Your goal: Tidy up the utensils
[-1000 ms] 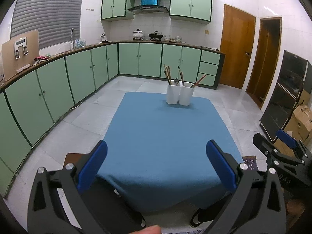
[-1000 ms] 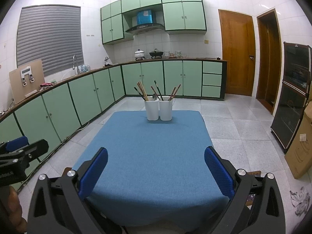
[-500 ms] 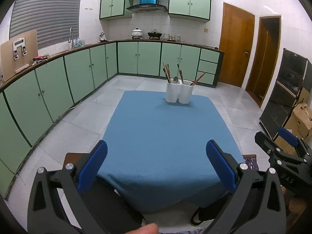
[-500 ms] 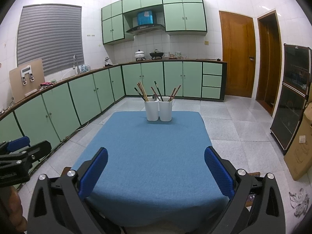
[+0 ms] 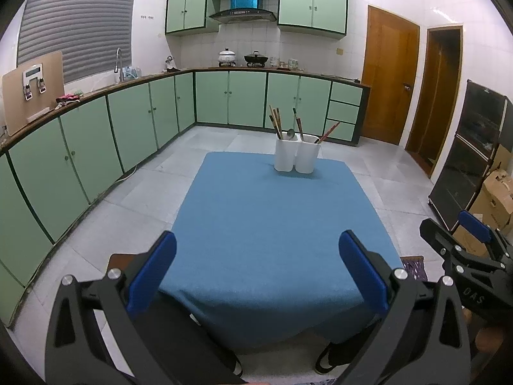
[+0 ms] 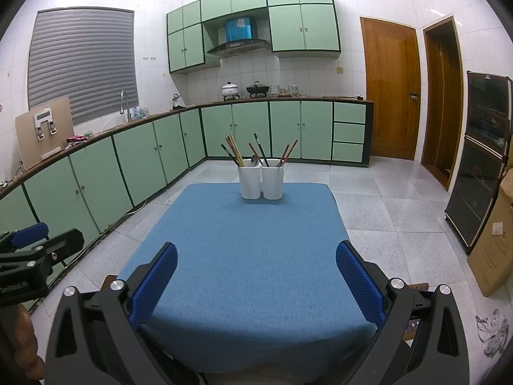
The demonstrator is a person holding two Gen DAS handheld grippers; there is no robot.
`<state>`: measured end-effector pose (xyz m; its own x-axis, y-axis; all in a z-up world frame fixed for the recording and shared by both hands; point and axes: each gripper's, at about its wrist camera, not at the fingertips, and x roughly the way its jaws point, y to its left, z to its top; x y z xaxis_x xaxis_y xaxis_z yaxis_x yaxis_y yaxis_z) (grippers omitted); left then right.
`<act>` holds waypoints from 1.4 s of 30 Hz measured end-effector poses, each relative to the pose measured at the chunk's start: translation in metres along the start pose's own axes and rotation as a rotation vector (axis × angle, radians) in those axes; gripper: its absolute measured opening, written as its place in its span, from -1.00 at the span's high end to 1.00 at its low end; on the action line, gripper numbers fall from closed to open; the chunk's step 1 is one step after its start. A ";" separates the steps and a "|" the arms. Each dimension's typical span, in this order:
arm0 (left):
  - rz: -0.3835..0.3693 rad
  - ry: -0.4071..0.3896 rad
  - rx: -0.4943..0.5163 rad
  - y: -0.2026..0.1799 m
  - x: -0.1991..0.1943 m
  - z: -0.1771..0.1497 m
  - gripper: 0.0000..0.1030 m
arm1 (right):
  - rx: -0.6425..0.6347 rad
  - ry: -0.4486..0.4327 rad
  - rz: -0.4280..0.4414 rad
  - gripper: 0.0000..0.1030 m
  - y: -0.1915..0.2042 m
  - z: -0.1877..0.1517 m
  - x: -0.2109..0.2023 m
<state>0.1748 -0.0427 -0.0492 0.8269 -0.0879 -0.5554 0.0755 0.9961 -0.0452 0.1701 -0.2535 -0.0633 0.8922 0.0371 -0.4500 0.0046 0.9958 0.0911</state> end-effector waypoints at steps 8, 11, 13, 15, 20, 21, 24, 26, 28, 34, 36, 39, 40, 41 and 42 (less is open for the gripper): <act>0.000 -0.024 0.007 -0.005 -0.007 -0.003 -0.90 | -0.002 -0.013 0.002 -0.88 -0.002 0.001 -0.004; -0.001 -0.026 0.006 -0.004 -0.009 -0.004 -0.90 | -0.003 -0.015 0.001 -0.88 -0.002 0.002 -0.004; -0.006 -0.026 0.005 -0.003 -0.009 -0.003 -0.90 | -0.003 -0.015 0.002 -0.88 -0.002 0.002 -0.004; 0.000 -0.028 0.002 -0.002 -0.010 -0.002 -0.90 | -0.004 -0.016 0.001 -0.88 -0.002 0.002 -0.004; -0.001 -0.028 0.004 -0.002 -0.010 -0.001 -0.90 | -0.003 -0.015 0.004 -0.88 -0.002 0.002 -0.004; -0.002 -0.029 0.004 -0.002 -0.011 -0.001 -0.90 | -0.002 -0.016 0.002 -0.88 -0.002 0.002 -0.004; -0.003 -0.028 0.004 -0.003 -0.010 -0.001 -0.90 | -0.003 -0.017 0.001 -0.88 -0.002 0.003 -0.005; -0.009 -0.025 0.007 -0.003 -0.010 0.000 -0.90 | -0.003 -0.017 0.001 -0.88 -0.003 0.003 -0.005; -0.010 -0.025 0.009 -0.004 -0.010 0.000 -0.90 | -0.001 -0.018 0.002 -0.88 -0.003 0.003 -0.005; -0.005 -0.027 0.014 -0.005 -0.009 -0.001 -0.90 | 0.000 -0.019 0.002 -0.88 -0.004 0.005 -0.006; -0.006 -0.027 0.014 -0.005 -0.009 0.000 -0.90 | -0.001 -0.020 0.000 -0.88 -0.004 0.005 -0.005; -0.009 -0.027 0.014 -0.006 -0.009 0.000 -0.90 | 0.000 -0.021 -0.001 -0.88 -0.004 0.005 -0.005; -0.005 -0.027 0.015 -0.006 -0.009 0.000 -0.90 | 0.000 -0.020 0.000 -0.88 -0.005 0.006 -0.005; -0.003 -0.027 0.015 -0.006 -0.009 0.001 -0.90 | 0.000 -0.020 0.000 -0.88 -0.005 0.006 -0.005; -0.004 -0.026 0.014 -0.006 -0.009 0.001 -0.90 | 0.000 -0.020 0.000 -0.88 -0.005 0.006 -0.005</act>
<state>0.1679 -0.0480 -0.0433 0.8410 -0.0919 -0.5332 0.0864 0.9956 -0.0353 0.1680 -0.2587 -0.0563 0.9011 0.0350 -0.4322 0.0049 0.9959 0.0908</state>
